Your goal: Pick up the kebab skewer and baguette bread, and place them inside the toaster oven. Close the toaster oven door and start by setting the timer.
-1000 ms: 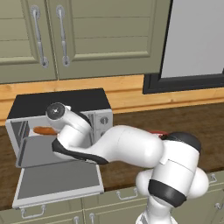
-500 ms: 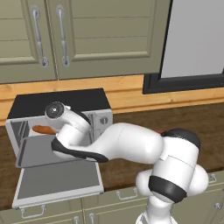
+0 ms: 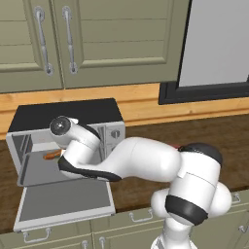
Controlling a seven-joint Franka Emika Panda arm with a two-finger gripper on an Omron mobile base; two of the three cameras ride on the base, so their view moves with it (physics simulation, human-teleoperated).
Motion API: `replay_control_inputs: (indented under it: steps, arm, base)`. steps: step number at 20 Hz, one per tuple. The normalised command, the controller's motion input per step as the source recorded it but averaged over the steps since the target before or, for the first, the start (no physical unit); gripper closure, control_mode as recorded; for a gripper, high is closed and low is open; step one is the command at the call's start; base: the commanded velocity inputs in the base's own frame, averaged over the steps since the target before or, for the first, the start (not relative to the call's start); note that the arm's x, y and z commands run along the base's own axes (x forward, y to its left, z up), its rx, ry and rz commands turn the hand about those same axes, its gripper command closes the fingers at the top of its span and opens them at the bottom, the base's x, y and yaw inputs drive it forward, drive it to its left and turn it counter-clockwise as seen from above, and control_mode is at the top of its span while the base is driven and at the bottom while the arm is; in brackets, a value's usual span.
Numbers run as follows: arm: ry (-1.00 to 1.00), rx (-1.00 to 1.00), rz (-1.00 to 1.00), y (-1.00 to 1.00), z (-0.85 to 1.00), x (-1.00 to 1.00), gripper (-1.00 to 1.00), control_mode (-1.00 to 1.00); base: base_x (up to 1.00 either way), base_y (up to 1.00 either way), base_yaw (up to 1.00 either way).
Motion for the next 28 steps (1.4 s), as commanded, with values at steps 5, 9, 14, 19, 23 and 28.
replay_control_inputs:
  steps: [5,9,14,19,23,28]
  arm:
    - [0.0,0.0,0.0,0.0,0.0,0.0,-1.0,-1.0]
    - [0.0,0.0,0.0,-0.1,0.01,-0.09,-1.0,-1.0]
    - [0.0,0.0,-0.07,-0.5,0.09,-0.85,-1.0,-1.0]
    - [0.01,0.0,-0.21,-0.87,0.1,-0.7,-1.0,-1.0]
    - [0.08,0.01,-0.32,-1.0,0.33,-0.38,-1.0,-1.0]
    - [0.11,0.06,-0.35,-1.0,0.52,-0.01,-1.0,-1.0]
  base:
    - [0.0,0.0,0.0]
    - [0.0,0.0,0.0]
    - [0.0,0.0,0.0]
    - [0.0,0.0,0.0]
    - [0.0,0.0,0.0]
    - [0.0,0.0,0.0]
